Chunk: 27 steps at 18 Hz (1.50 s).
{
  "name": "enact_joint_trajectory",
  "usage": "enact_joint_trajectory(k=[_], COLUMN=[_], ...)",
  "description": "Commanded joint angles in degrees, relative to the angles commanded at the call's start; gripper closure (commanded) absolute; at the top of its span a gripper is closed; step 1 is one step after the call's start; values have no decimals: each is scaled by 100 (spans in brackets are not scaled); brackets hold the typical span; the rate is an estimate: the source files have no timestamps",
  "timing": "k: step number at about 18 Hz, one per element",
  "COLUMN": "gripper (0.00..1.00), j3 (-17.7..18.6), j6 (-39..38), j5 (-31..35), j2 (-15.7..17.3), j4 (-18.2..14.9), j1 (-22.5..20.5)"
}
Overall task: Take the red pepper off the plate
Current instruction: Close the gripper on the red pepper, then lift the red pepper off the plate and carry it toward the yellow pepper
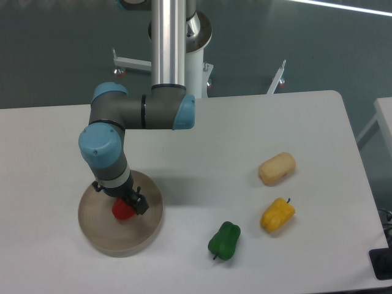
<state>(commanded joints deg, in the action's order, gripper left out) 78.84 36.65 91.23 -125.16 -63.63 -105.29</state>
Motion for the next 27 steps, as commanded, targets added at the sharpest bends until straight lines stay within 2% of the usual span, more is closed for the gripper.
enact_joint_trajectory(k=[3, 4, 6, 13, 17, 19, 27], gripper=[0, 9, 17, 23, 32, 40, 40], j3=[-9, 0, 0, 0, 9, 9, -88], j6=[9, 9, 18, 44, 44, 61, 149], j5=[0, 0, 0, 0, 0, -9, -26], j2=[-9, -9, -9, 17, 26, 26, 210], j4=[0, 0, 0, -9, -9, -18, -88], j1=[0, 0, 0, 0, 0, 0, -52])
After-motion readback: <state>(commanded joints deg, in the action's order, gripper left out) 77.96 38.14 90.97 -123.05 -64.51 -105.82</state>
